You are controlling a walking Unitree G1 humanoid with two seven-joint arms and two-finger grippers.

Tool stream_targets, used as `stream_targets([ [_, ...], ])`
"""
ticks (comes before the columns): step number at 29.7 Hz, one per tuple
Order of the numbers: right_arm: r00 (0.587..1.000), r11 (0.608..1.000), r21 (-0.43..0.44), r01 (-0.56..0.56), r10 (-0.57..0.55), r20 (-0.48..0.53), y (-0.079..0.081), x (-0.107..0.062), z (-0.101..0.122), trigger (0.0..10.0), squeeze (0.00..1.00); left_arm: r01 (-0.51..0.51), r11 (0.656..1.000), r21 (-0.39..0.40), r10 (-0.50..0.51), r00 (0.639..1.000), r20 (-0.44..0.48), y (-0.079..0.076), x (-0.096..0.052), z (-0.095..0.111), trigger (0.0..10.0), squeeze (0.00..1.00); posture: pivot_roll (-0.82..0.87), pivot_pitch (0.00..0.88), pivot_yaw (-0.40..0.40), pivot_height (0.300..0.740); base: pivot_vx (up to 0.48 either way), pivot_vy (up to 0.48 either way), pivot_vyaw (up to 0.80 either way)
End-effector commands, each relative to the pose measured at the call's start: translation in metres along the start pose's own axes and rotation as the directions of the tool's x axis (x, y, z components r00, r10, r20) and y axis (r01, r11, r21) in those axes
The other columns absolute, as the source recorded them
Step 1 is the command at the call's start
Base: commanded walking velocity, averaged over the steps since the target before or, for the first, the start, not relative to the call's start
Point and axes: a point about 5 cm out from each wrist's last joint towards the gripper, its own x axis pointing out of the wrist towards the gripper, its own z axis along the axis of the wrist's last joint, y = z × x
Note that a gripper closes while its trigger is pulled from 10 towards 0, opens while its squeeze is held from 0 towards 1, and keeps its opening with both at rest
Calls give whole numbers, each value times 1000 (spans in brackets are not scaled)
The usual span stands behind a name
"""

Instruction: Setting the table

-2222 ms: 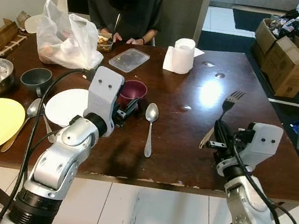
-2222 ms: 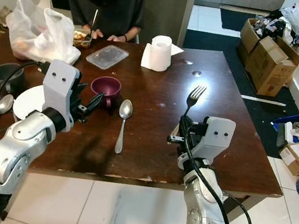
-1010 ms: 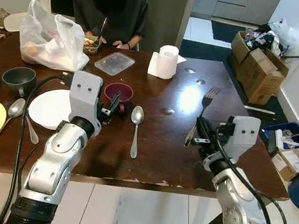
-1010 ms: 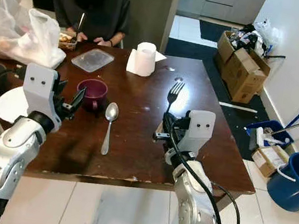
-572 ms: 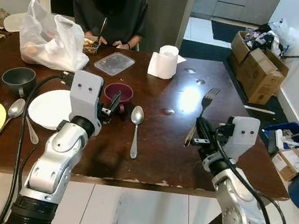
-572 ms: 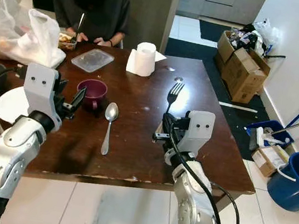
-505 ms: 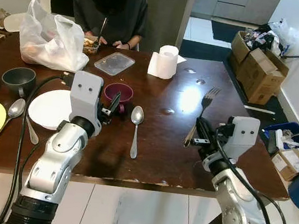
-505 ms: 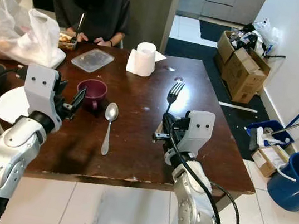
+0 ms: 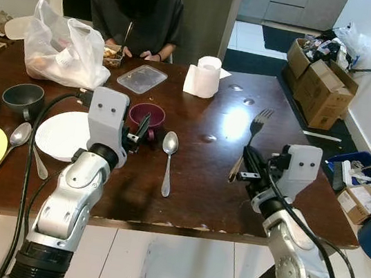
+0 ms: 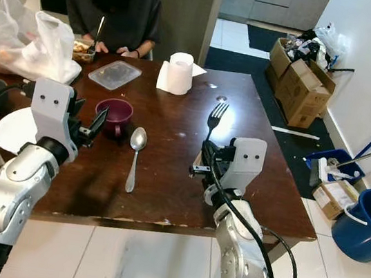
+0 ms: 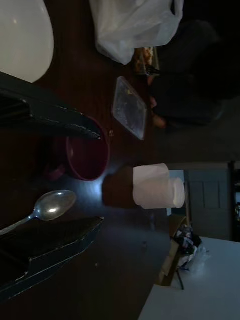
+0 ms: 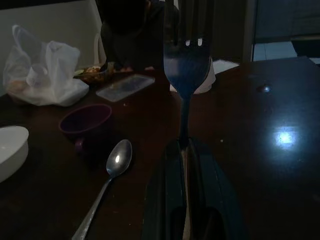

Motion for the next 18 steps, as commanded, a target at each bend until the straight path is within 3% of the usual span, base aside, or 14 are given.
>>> stream_targets([
  [1,998,1000,2,16,-16,-65,-6,-6,-16,10000,0,-29,1000,4,29,998,-49,8,-4,-15,10000,0,-78,0,43,740,0,0,0],
  [5,983,999,-40,23,-30,-180,-15,-19,-43,10000,0,-97,995,29,101,985,-143,26,-13,-42,10000,0,-77,0,45,740,0,0,0],
  [8,981,999,-44,28,-36,-189,-18,-21,-47,10000,0,-129,991,32,133,977,-168,34,-16,-49,10000,0,-76,0,44,740,0,0,0],
  [18,995,997,-78,-23,15,-96,-11,-6,-22,10000,0,-122,992,33,125,987,-103,34,-6,-32,10000,0,-74,0,44,740,0,0,0],
])
